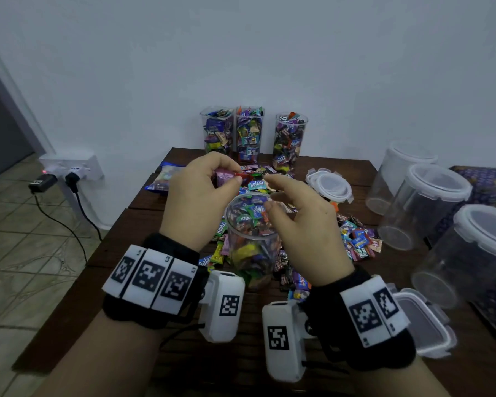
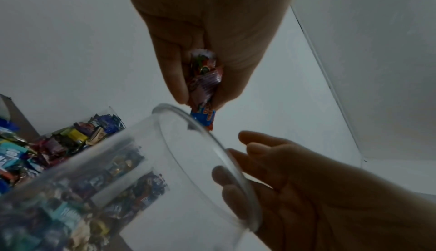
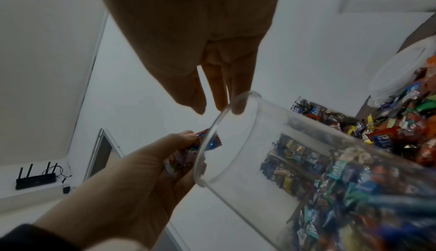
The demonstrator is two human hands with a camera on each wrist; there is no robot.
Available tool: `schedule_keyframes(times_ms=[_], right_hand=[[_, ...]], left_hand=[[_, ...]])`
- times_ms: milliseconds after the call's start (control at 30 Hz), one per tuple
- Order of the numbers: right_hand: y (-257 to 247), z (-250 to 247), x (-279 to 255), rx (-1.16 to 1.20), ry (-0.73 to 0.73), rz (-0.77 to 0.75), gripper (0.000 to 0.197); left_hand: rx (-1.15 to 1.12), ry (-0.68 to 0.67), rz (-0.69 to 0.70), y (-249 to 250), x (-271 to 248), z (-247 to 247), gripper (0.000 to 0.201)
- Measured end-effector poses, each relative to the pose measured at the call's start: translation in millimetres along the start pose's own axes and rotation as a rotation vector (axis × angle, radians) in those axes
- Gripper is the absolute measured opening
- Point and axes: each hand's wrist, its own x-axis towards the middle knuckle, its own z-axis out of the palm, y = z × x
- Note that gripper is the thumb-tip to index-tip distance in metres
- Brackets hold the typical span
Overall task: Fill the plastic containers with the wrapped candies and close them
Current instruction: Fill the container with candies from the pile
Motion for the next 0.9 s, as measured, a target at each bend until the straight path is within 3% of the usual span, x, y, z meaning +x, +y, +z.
schedule_keyframes(times_ms=[67, 133, 300, 467, 600, 733, 900], right_hand=[[3, 1, -3, 0.002, 0.089, 0.006, 0.039], [7, 1, -8, 0.013, 0.079, 0.098, 0.051], [18, 9, -19, 0.351, -0.201, 0.358, 0.111], [31, 23, -26, 0.46, -0.207, 0.375, 0.101], [31, 22, -27, 0.452, -0.164, 0.326, 0.063], [34, 22, -25, 0.445, -0.147, 0.267, 0.062], [34, 17, -23, 0.428, -0.221, 0.315, 0.065]], left_hand=[[-0.006, -0.01, 0.009, 1, 0, 1, 0.013], [-0.017, -0.02, 0.019, 3, 0, 1, 0.014], [-0.011, -0.068, 0.049, 9, -1, 2, 0.014], [0.063, -0.197, 0.064, 12, -2, 7, 0.015], [0.106, -0.265, 0.074, 13, -3, 9, 0.017], [0.101, -0.302, 0.073, 12, -7, 12, 0.014], [0.053, -0.273, 0.056, 11, -9, 14, 0.003]])
